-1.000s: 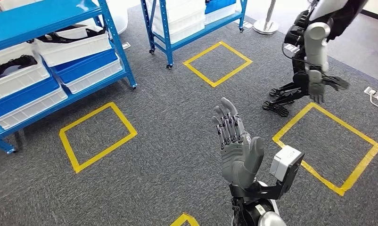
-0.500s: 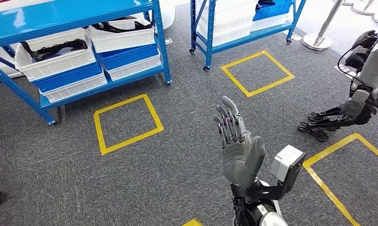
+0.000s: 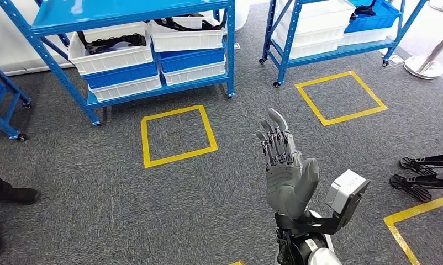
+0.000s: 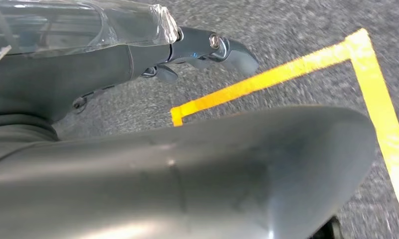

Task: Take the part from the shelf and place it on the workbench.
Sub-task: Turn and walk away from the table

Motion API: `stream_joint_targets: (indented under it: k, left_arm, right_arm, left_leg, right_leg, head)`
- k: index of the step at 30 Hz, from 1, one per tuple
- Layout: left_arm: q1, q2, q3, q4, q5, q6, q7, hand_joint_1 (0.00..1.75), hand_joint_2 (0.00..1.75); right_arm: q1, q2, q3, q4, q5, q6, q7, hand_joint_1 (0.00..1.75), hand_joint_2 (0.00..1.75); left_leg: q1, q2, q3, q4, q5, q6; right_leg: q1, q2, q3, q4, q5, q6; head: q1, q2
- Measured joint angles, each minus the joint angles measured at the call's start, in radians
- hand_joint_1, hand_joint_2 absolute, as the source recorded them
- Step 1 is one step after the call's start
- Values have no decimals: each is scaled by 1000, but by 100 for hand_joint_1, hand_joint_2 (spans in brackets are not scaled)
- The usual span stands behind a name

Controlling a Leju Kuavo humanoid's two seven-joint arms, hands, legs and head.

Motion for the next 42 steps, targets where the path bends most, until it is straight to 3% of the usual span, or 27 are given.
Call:
stream_joint_targets:
  k: [1,3,5,6,7,8,10,12,14,16,18,19,21,22,24,26,28,31,33,35,36,37,38,40,42]
  left_arm:
    - [1,1,-1,0,0,0,0,0,0]
    - [-1,1,-3,0,-3,0,2,0,0]
    - [-4,1,-9,0,-9,0,8,0,0]
    - [-5,1,-13,0,-12,0,11,0,0]
    - [-4,0,-16,0,-15,-1,14,0,0]
    - [-3,0,-18,0,-16,-1,16,0,0]
    - [-2,1,-19,0,-17,-1,18,0,0]
    - [-3,1,-20,0,-17,-1,18,0,0]
    - [0,3,-23,0,-11,-7,18,0,0]
    - [4,6,-24,0,10,-21,13,0,0]
    - [2,8,-24,0,33,-35,4,0,0]
    - [0,8,-24,0,39,-38,0,0,0]
    - [-1,8,-24,0,42,-42,-4,0,0]
    - [0,8,-24,0,42,-44,-6,0,0]
    - [2,9,-24,0,42,-47,-12,0,0]
    - [-1,15,-24,0,42,-49,-19,0,0]
    - [-5,19,-24,0,42,-49,-24,0,0]
    - [-2,20,-23,1,44,-49,-28,0,0]
    - [0,21,-23,1,47,-49,-30,0,0]
    - [0,21,-23,1,51,-50,-32,0,0]
    - [1,20,-23,1,52,-51,-33,0,0]
    - [4,20,-23,1,53,-51,-33,0,0]
    - [6,20,-23,1,53,-51,-34,0,0]
    - [9,20,-23,1,54,-50,-35,0,0]
    - [7,21,-23,2,54,-50,-36,0,0]
  right_arm:
    - [0,-2,-1,-3,0,0,-1,0,0]
    - [4,-6,-4,-7,0,0,-2,0,0]
    - [13,-11,-5,-10,0,0,-3,0,0]
    - [17,-13,-6,-10,0,0,-3,0,0]
    - [20,-15,-8,-11,0,0,-4,0,0]
    - [22,-17,-10,-11,0,0,-4,0,0]
    - [25,-19,-13,-12,0,0,-7,0,0]
    - [29,-20,-16,-13,-2,0,-11,0,0]
    - [32,-20,-19,-15,-5,0,-14,0,0]
    - [32,-19,-20,-18,-11,0,-17,0,0]
    - [35,-18,-20,-21,-17,0,-19,0,0]
    - [37,-18,-20,-21,-19,0,-19,0,0]
    - [39,-18,-21,-22,-20,0,-20,0,0]
    - [40,-18,-21,-22,-20,0,-20,0,0]
    - [40,-18,-21,-22,-21,0,-22,0,0]
    - [40,-18,-22,-22,-22,1,-24,0,0]
    - [42,-18,-24,-23,-23,1,-27,0,0]
    - [43,-18,-27,-26,-23,3,-29,0,0]
    - [44,-18,-28,-27,-23,4,-31,0,0]
    - [49,-18,-29,-28,-23,5,-31,0,0]
    - [52,-19,-29,-28,-23,5,-31,0,0]
    - [53,-19,-29,-28,-23,5,-31,0,0]
    - [54,-19,-29,-28,-23,5,-31,0,0]
    - [56,-19,-29,-28,-23,5,-31,0,0]
    - [58,-20,-29,-27,-25,5,-31,0,0]
  left_leg:
    - [3,-12,6,-6,2,6]
    - [10,-40,18,-14,4,16]
    - [9,-71,21,-14,2,22]
    - [9,-89,23,-13,0,22]
    - [10,-107,26,-12,-2,21]
    - [11,-124,30,-11,-5,18]
    - [13,-156,31,-3,-14,7]
    - [12,-178,25,3,-20,-3]
    - [16,-190,20,3,-21,-13]
    - [16,-153,11,27,-36,-23]
    - [15,-90,-40,134,-87,-32]
    - [17,-73,-80,210,-118,-36]
    - [21,-65,-140,316,-146,-40]
    - [22,-64,-143,314,-132,-39]
    - [17,-60,-90,199,-65,-25]
    - [1,-45,-22,60,-20,2]
    - [-10,-35,5,2,-21,17]
    - [-4,-45,36,-17,-29,27]
    - [-1,-50,62,-21,-36,35]
    - [-1,-54,79,-21,-52,37]
    - [0,-55,89,-20,-61,36]
    - [1,-57,102,-20,-72,34]
    - [3,-59,117,-20,-83,31]
    - [6,-62,145,-18,-110,21]
    - [6,-64,161,-19,-133,7]
  right_leg:
    - [-1,21,-2,15,-13,4]
    - [-4,80,-47,118,-68,7]
    - [-3,103,-124,255,-118,7]
    - [-3,105,-148,286,-117,8]
    - [-3,106,-155,276,-93,8]
    - [-5,112,-141,226,-52,8]
    - [-11,158,-90,87,25,10]
    - [-14,190,-67,20,50,4]
    - [-9,175,-67,18,49,-11]
    - [-9,161,-63,16,49,-25]
    - [-8,143,-57,14,46,-35]
    - [-6,134,-55,15,44,-39]
    - [-4,118,-52,15,39,-42]
    - [-3,114,-49,15,35,-41]
    - [-1,107,-39,13,27,-39]
    - [2,102,-28,11,16,-30]
    - [1,96,-15,8,14,-17]
    - [0,94,-10,42,13,-1]
    - [0,99,-56,128,-28,3]
    - [1,103,-140,249,-69,7]
    - [1,104,-173,284,-73,8]
    - [0,104,-189,283,-59,9]
    - [-1,104,-186,245,-29,12]
    - [-3,104,-153,116,55,16]
    - [0,106,-133,41,94,5]
  head:
    - [0,0]
    - [3,0]
    - [6,0]
    - [6,0]
    - [6,0]
    - [6,0]
    - [6,0]
    - [7,0]
    - [8,0]
    - [7,0]
    - [4,0]
    - [3,0]
    - [3,0]
    - [3,0]
    - [3,0]
    - [3,0]
    - [3,0]
    - [5,0]
    - [8,0]
    - [10,0]
    - [10,0]
    - [10,0]
    - [10,0]
    - [10,0]
    - [12,0]
